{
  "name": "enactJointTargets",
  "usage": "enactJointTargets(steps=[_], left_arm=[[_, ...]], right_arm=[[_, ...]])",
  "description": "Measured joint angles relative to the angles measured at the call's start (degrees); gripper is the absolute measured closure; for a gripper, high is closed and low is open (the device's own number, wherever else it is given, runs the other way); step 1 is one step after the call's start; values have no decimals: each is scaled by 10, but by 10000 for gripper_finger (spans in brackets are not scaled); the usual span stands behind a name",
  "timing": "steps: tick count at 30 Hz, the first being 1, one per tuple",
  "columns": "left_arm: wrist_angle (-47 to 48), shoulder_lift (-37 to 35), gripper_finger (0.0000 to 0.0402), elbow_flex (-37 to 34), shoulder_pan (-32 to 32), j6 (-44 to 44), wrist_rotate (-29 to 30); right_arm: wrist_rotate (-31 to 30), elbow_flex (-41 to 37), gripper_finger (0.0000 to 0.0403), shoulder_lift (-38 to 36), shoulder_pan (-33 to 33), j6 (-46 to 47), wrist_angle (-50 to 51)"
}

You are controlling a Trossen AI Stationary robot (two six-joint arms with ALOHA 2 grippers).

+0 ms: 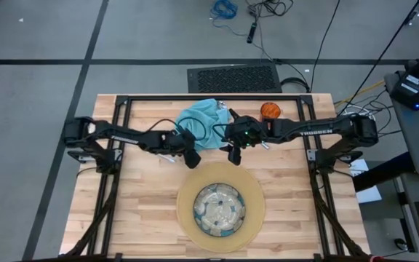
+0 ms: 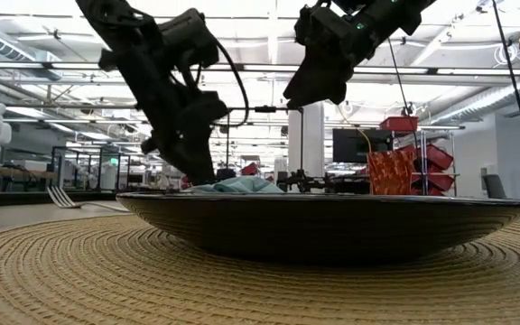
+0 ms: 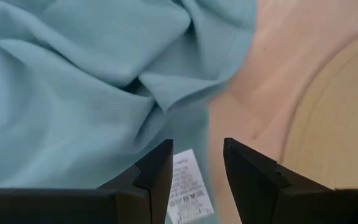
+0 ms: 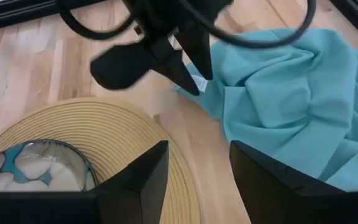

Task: Set table place
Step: Fold the blue napkin

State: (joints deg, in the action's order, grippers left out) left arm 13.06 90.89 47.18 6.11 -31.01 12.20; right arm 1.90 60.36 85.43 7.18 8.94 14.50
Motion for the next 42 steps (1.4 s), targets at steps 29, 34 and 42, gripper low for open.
enactJointTargets(steps=[29,34,42], left_arm=[[-116,67,351,3,2,105,115],[-101,99,399,9,7,125,103],[38,32,401,81,6,193,150]], right_arm=[[15,0,241,0,-9,7,-7],[16,0,241,0,-10,9,-14],[16,0,241,0,-17,9,-8]])
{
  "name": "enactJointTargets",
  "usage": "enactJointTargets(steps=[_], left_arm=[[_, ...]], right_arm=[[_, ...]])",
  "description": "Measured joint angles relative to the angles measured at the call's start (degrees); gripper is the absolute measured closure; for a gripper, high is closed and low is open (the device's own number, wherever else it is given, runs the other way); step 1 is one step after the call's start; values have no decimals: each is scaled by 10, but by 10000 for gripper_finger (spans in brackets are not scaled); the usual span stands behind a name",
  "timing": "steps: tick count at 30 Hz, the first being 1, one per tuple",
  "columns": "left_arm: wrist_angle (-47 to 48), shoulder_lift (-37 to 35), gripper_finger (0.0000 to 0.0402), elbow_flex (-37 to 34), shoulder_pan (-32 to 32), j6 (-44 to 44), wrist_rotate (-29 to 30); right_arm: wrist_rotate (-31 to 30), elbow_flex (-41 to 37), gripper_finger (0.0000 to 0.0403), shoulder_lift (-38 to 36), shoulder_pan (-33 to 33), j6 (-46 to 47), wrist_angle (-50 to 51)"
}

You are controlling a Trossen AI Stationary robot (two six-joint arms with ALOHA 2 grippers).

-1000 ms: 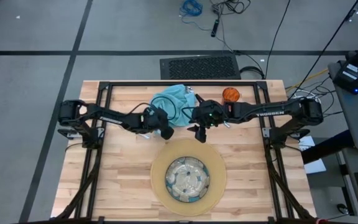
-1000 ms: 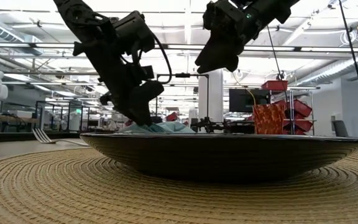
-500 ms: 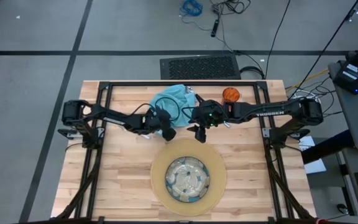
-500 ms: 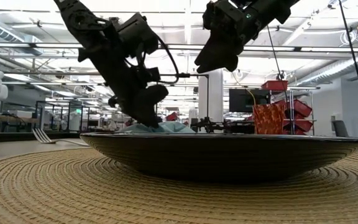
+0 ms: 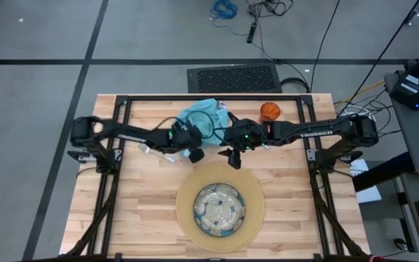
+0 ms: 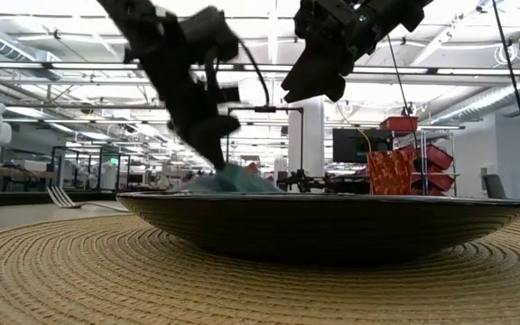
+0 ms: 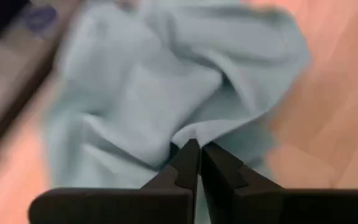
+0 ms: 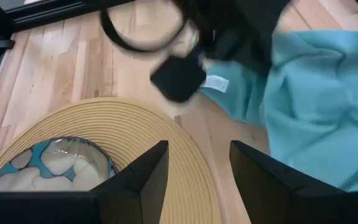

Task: Set table place
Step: Fold the blue napkin

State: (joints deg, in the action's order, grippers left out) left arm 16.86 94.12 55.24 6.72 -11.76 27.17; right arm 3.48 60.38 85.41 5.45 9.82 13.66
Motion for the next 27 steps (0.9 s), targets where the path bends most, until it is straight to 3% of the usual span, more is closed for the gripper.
enactJointTargets(steps=[10,18,27], left_arm=[[194,-81,401,86,2,57,46],[249,-90,401,129,4,80,48],[301,-90,401,134,5,74,47]], right_arm=[[-2,0,241,0,0,-4,12],[-7,-29,241,0,5,-78,24],[-5,-116,241,27,28,-132,-117]])
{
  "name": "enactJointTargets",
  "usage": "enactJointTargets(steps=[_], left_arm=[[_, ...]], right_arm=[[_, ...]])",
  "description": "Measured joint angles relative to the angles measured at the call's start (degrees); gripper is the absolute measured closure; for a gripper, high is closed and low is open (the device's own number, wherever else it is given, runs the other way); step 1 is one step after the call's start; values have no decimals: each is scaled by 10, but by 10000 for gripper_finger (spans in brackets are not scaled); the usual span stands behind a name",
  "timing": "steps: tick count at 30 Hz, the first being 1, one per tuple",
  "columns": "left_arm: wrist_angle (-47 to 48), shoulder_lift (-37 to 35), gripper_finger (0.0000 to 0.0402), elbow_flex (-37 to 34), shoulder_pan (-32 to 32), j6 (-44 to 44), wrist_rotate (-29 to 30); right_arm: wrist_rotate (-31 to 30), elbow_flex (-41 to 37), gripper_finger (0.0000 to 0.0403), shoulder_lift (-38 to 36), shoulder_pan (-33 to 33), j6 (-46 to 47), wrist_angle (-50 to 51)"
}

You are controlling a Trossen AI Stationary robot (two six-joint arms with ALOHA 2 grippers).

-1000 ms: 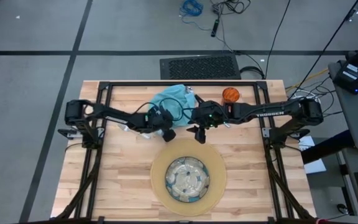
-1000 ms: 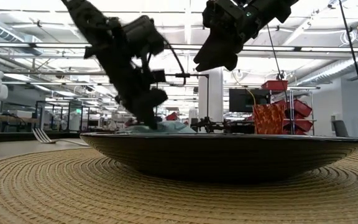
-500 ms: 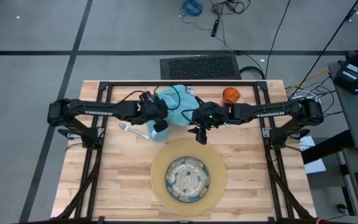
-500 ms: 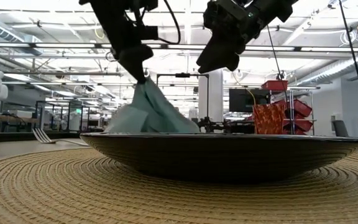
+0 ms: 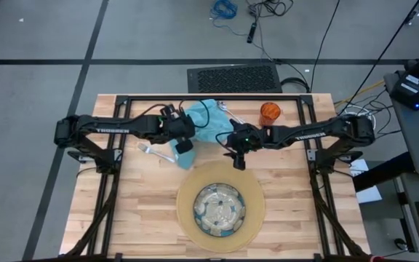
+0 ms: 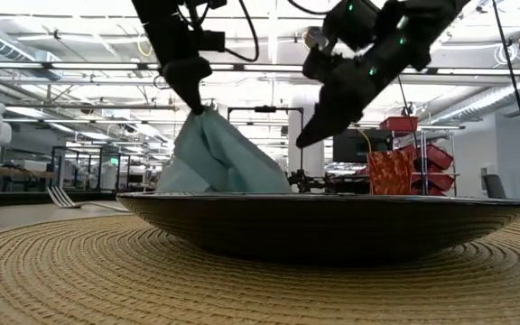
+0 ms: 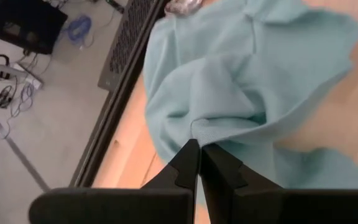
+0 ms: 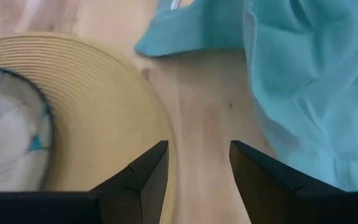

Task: Set table place
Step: Fold the blue napkin

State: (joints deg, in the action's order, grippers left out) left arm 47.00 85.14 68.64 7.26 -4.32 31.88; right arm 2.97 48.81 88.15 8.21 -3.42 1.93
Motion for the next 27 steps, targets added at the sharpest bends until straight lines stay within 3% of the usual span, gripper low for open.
enactJointTargets(steps=[9,18,27], left_arm=[[61,-10,401,0,-15,-32,-10],[60,-47,401,12,-19,-43,-10],[101,-46,401,13,-25,-55,-17]], right_arm=[[7,-15,241,22,20,-61,-141],[54,-10,241,110,46,-54,-228],[64,85,241,141,38,-83,-195]])
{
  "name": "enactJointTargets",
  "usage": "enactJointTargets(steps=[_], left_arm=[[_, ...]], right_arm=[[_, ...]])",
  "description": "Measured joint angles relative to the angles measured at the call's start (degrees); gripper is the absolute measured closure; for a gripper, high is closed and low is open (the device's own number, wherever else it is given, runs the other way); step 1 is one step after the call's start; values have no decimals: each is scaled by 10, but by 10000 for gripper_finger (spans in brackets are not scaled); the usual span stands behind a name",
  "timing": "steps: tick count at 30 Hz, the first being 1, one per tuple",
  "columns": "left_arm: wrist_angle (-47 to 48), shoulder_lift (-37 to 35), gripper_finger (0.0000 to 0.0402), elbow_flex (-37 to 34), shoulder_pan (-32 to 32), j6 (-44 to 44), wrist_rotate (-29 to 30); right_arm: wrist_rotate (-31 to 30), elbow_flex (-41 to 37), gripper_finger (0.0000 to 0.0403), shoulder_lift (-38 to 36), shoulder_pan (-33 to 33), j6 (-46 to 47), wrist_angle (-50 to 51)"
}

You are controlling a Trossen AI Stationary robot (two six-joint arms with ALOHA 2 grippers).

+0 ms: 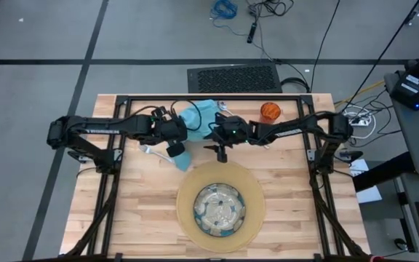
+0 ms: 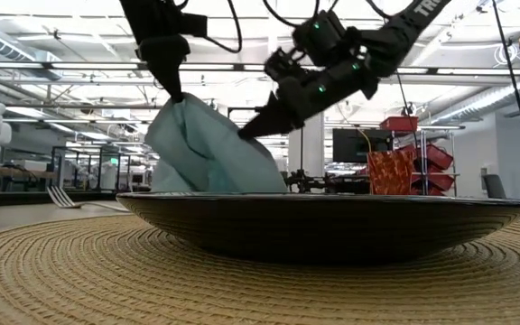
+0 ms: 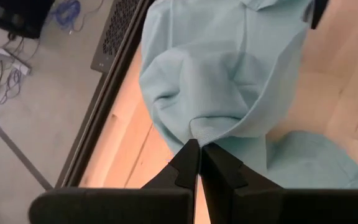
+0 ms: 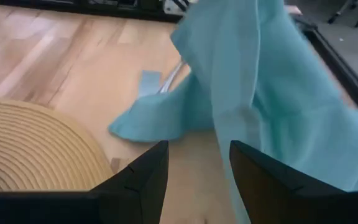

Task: Set table place
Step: Fold the blue napkin

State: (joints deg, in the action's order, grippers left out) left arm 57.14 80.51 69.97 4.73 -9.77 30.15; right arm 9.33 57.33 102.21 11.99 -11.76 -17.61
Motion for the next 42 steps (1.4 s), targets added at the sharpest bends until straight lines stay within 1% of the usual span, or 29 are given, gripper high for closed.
enactJointTargets(steps=[3,8,16,18,21,23,26,29,31,33,38,39,42], left_arm=[[2,0,401,0,0,-3,0],[14,0,401,0,0,-4,0],[6,1,401,0,-13,-4,0],[-3,1,401,0,-15,-4,0],[-7,1,401,0,-15,-4,3],[-6,1,401,0,-15,-4,15],[-7,1,402,0,-15,1,19],[1,1,402,0,-15,1,19],[16,-3,402,0,-15,0,22],[32,-10,402,0,-15,-3,30],[44,-43,402,-1,-16,-15,48],[45,-51,402,-1,-16,-15,50],[42,-66,402,-1,-16,-15,52]], right_arm=[[0,24,241,0,-1,-15,28],[0,40,241,0,-5,-25,34],[-3,41,241,2,14,-26,40],[1,41,241,12,19,-19,44],[27,41,241,40,24,-9,52],[30,41,241,59,26,-8,51],[25,41,242,83,26,-7,53],[1,40,251,88,27,1,59],[-6,40,265,86,30,-3,65],[-8,40,291,82,36,-7,88],[-8,41,385,81,56,-14,155],[-6,41,393,81,60,-14,163],[-6,41,395,81,65,-13,164]])
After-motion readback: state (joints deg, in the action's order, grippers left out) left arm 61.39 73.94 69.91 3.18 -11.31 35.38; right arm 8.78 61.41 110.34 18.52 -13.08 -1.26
